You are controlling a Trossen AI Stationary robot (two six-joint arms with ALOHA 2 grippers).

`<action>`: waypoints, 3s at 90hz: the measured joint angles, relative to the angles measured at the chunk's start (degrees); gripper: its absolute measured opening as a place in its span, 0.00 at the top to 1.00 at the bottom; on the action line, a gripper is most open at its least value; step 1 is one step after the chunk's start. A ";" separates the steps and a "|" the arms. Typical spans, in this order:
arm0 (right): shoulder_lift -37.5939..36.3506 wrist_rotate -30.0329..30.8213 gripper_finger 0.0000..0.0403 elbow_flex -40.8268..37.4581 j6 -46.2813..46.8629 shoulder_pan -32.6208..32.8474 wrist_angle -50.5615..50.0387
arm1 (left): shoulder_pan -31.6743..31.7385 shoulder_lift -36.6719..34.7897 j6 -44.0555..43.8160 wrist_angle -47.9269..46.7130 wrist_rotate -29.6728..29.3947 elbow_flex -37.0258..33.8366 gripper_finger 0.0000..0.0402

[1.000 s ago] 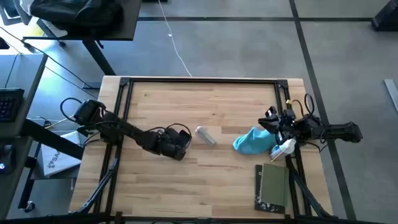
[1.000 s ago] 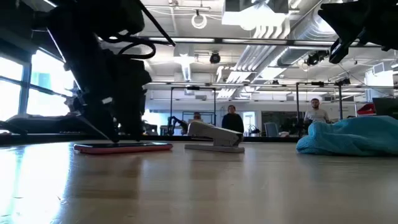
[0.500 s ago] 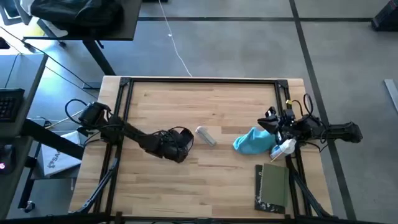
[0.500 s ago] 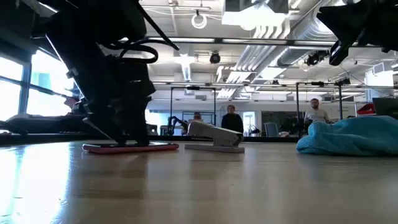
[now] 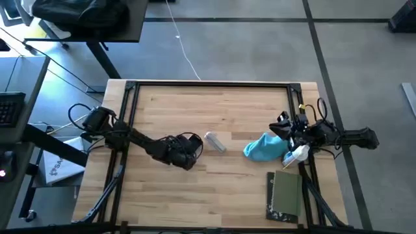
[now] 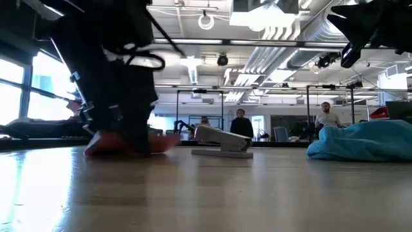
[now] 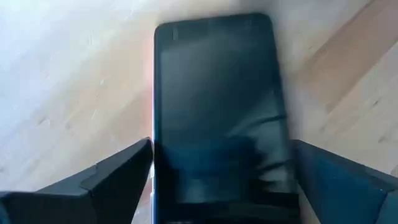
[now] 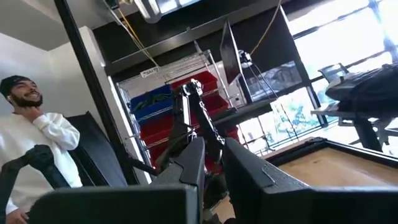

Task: Apply microfiber cloth
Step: Spray the pink phone with the spray bottle

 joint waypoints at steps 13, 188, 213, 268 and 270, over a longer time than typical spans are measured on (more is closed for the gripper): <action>0.00 0.22 0.79 0.00 0.09 0.00 -0.13 | 0.30 -0.02 0.88 -0.37 0.65 0.13 0.04; 32.13 -2.38 0.72 0.00 -0.97 0.00 16.47 | -2.65 -5.90 10.44 1.25 -9.78 -0.22 0.32; 39.41 -2.38 0.72 0.82 -3.43 0.00 23.15 | -3.29 -6.22 11.51 2.95 -7.88 -0.17 0.40; 41.64 -2.92 0.71 7.06 -7.58 0.00 16.67 | -9.06 -5.46 13.78 24.57 -5.64 0.04 0.26; 41.64 -2.93 0.71 7.06 -7.58 0.00 16.69 | -8.88 -5.46 13.63 24.40 -5.28 0.04 0.25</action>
